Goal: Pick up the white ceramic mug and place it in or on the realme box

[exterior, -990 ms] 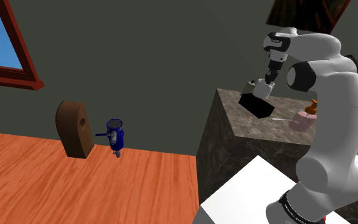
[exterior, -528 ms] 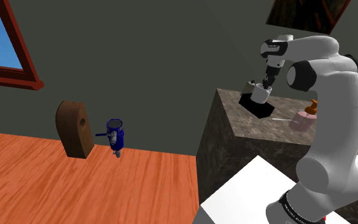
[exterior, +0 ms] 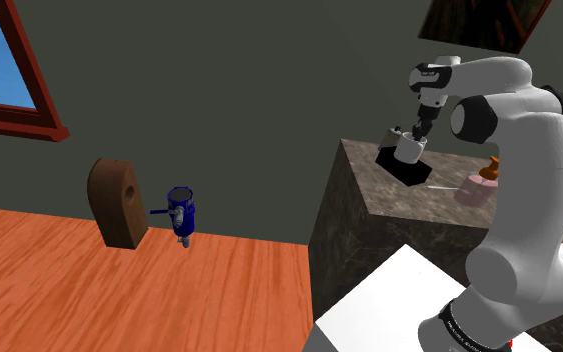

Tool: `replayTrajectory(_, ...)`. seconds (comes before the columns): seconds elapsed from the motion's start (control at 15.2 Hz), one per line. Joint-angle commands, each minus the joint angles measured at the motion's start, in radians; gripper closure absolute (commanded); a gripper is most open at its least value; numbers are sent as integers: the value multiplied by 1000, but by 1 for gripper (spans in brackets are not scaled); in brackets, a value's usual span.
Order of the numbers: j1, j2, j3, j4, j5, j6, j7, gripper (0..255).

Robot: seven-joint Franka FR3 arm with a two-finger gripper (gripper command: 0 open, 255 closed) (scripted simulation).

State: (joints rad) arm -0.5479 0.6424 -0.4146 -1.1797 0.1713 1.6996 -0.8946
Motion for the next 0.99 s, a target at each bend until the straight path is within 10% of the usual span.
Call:
replayTrajectory(0.0, 0, 0, 0, 0, 0, 0, 0, 0)
replayTrajectory(0.92, -31, 36, 3, 193, 7, -153, 7, 0)
